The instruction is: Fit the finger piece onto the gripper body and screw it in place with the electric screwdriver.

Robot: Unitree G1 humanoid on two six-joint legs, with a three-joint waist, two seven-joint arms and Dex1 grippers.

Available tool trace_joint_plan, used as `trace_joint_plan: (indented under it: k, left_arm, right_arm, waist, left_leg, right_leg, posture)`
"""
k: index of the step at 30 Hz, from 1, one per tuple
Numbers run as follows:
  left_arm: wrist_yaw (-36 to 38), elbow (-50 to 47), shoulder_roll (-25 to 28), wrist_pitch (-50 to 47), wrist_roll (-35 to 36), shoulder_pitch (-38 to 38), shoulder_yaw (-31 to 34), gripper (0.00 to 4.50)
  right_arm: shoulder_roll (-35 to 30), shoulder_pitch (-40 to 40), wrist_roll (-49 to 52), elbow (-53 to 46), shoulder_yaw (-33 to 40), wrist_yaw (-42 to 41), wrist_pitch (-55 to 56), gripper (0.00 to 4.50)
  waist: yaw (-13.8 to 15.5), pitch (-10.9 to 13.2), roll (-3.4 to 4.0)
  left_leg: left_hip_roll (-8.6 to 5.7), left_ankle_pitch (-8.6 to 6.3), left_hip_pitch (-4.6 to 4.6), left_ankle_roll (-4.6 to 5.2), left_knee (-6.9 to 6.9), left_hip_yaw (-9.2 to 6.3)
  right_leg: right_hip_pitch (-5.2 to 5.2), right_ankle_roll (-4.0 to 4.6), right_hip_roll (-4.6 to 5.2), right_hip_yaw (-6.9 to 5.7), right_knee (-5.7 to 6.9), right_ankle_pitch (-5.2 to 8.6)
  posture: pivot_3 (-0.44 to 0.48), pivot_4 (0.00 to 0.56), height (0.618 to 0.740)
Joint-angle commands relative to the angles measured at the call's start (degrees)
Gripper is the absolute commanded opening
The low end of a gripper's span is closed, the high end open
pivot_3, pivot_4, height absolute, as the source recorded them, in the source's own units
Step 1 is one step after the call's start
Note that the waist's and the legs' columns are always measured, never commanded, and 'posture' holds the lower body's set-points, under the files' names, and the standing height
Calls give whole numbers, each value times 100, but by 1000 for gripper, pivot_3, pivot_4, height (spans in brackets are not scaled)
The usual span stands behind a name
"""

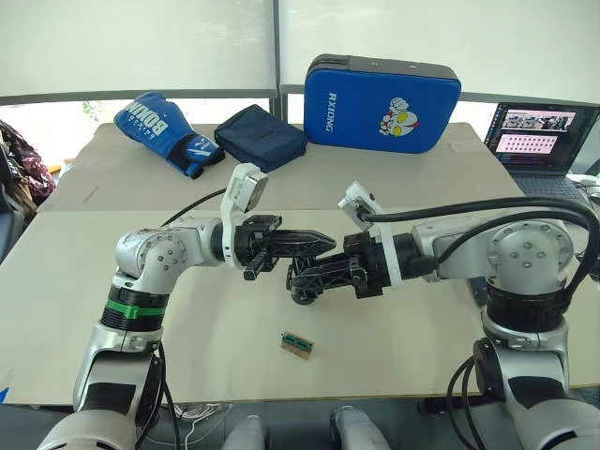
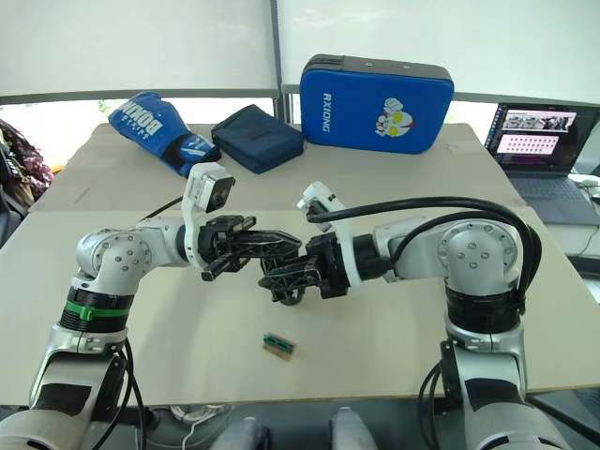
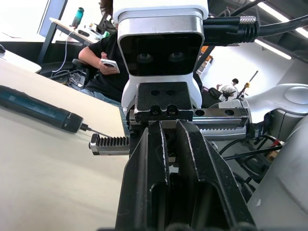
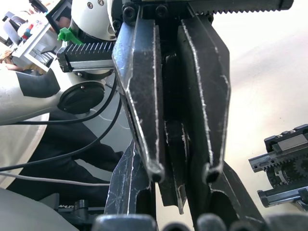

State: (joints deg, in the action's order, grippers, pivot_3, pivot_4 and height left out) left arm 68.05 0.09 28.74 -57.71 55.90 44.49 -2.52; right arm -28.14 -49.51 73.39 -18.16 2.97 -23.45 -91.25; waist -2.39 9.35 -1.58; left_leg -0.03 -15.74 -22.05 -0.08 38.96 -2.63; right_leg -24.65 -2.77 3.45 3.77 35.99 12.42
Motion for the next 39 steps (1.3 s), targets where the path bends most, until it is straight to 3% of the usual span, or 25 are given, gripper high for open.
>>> trace_joint_plan:
  k: [1, 6, 8, 9, 13, 19, 23, 28, 39]
  left_arm:
    - [-47, -153, 185, 127, 44, 75, 457, 1161]
    - [93, -15, 530, 655, -338, -57, 716, 3360]
    - [395, 166, 860, 1402, -934, -240, 665, 4299]
    - [526, 311, 1013, 1850, -1281, -349, 621, 4500]
    - [985, 1250, 1451, 3500, -2325, -820, 573, 4500]
    - [1272, 2713, 1395, 5433, -3169, -1225, 624, 4500]
    - [1552, 3043, 1168, 5627, -3392, -1310, 353, 4500]
    - [1371, 3090, 527, 5890, -3605, -1100, 146, 4500]
    - [1201, 3313, -376, 6138, -4096, -839, -352, 4500]
  right_arm:
    - [-324, 232, 297, -349, 361, -282, 203, 437]
    - [-852, 687, 524, -675, 726, -474, 553, 435]
    - [-1083, 1101, 481, -846, 1077, -536, 836, 435]
    - [-1176, 1327, 483, -902, 1262, -556, 975, 435]
    - [-1377, 2406, 81, -1127, 1999, -754, 1825, 434]
    - [-1099, 3661, -1330, -1292, 2384, -1675, 4028, 433]
    - [-980, 4078, -2007, -1273, 2101, -2273, 5038, 433]
    - [-752, 3798, -2269, -1280, 1760, -2350, 5630, 433]
    - [-835, 3872, -2550, -1396, 1218, -2578, 5953, 432]
  waist:
    - [-2, 1, -1]
    - [-5, 4, 5]
    - [1, 4, 4]
    - [-4, 4, 5]
    - [12, 5, 5]
    - [107, 6, 4]
    - [159, 6, 5]
    - [163, 6, 5]
    - [157, 6, 5]
  left_leg:
    - [0, 0, -1, 0, 1, -2]
    - [0, 0, -3, 0, 1, 3]
    - [1, 0, -1, 0, 0, 7]
    - [1, 0, -1, 0, 0, 8]
    - [0, 0, -2, 0, -3, 15]
    - [2, 0, -2, 0, 4, 21]
    - [0, 0, -1, 0, 6, 21]
    - [0, 0, 5, 0, 21, 18]
    - [-3, 0, 10, 1, 25, 11]
  right_leg:
    - [0, 0, 0, -1, 0, 0]
    - [-3, -1, 0, -1, -1, 1]
    - [-3, -1, -1, -1, 1, 1]
    - [-2, -1, -2, -3, 0, 1]
    - [-2, -1, -2, -2, -5, 2]
    - [1, -3, -1, 0, -5, 2]
    - [4, -5, 1, 0, -2, 2]
    - [15, -6, 1, 0, 8, 1]
    - [25, -6, 0, -4, 7, 0]
  posture:
    - [0, 150, 740]
    - [0, 150, 740]
    - [0, 150, 740]
    - [0, 150, 740]
    - [0, 150, 740]
    - [0, 150, 740]
    - [0, 150, 740]
    - [0, 150, 740]
    - [0, 150, 740]
